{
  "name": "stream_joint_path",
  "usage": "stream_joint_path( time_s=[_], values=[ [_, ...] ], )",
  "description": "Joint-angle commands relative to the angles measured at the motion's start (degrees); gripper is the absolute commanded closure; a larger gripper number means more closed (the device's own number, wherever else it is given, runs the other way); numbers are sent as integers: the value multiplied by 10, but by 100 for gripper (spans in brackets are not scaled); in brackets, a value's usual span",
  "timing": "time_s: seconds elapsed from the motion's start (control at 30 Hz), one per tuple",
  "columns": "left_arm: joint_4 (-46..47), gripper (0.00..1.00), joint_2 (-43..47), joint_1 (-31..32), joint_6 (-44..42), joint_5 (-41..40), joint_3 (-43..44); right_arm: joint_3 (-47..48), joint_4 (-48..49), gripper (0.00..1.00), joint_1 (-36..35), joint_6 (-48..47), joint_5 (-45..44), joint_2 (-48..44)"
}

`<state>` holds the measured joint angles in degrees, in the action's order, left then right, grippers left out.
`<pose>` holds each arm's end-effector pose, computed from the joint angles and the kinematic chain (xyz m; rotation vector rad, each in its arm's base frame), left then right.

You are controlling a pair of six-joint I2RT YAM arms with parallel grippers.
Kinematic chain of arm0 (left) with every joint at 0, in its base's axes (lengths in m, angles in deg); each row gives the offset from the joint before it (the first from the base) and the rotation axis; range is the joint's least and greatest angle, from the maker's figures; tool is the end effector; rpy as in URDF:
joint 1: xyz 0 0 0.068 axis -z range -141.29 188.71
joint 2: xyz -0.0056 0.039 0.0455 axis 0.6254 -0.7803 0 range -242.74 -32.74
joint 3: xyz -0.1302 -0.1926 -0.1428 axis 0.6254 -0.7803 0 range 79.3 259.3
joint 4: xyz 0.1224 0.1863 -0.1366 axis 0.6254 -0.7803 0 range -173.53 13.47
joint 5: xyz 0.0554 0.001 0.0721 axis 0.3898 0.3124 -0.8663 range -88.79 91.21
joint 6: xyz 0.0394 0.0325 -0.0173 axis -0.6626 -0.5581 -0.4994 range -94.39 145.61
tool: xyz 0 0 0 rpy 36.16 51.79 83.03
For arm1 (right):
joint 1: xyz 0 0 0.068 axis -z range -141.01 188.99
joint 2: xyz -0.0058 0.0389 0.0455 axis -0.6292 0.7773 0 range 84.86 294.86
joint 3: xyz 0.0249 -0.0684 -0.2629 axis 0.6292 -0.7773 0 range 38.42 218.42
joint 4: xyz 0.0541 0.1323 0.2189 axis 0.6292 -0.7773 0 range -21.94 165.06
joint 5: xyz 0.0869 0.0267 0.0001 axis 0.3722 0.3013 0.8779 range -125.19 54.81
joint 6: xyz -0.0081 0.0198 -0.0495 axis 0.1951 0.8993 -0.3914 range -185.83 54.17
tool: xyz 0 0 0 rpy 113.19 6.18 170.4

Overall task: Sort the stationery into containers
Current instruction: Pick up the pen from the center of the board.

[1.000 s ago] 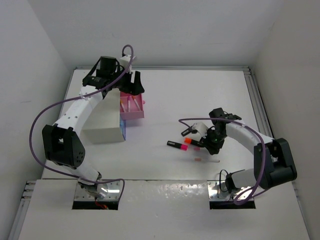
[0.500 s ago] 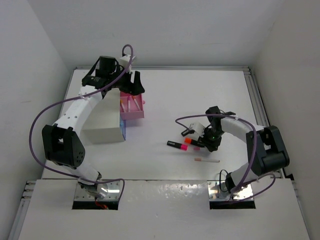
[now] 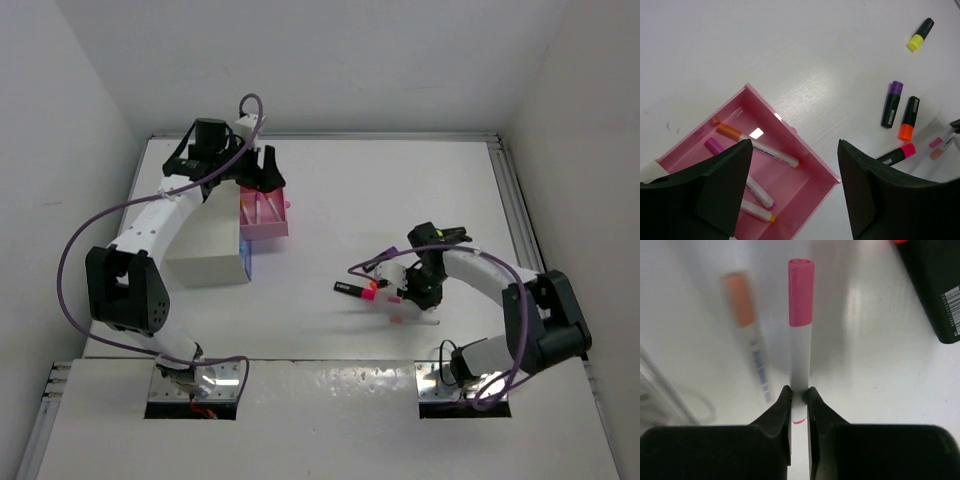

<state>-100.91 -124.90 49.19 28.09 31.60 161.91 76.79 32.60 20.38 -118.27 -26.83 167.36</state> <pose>0.3590 -0.0847 0.3375 0.4560 2.1039 -0.7031 0.1971 0.0717 0.1387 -1.7697 2.4675 0.1858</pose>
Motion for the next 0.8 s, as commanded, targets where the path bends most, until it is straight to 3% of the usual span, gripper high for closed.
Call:
stream_joint_path(
  time_s=[0.0, 0.1, 0.17, 0.23, 0.27, 0.4, 0.63, 0.77],
  values=[
    [75, 25, 45, -16, 21, 39, -33, 74, -122, 99, -5, -56, 120, -70],
    [139, 25, 73, -27, 56, 80, -76, 145, -180, 100, -5, -65, 242, -99],
    [187, 25, 93, -30, 92, 113, -104, 176, -161, 100, -8, 13, 308, -101],
    [227, 25, 106, -32, 136, 136, -118, 211, -95, 100, -7, 96, 344, -91],
    [257, 25, 109, -31, 153, 151, -132, 222, -64, 100, -6, 183, 363, -86],
    [344, 25, 118, -17, 247, 225, -155, 243, 144, 100, -15, 392, 438, -68],
    [441, 24, 90, 16, 370, 287, -153, 261, 388, 100, -41, 681, 445, -33],
    [474, 25, 82, 36, 400, 293, -149, 257, 504, 100, -39, 833, 442, -9]
  ],
)
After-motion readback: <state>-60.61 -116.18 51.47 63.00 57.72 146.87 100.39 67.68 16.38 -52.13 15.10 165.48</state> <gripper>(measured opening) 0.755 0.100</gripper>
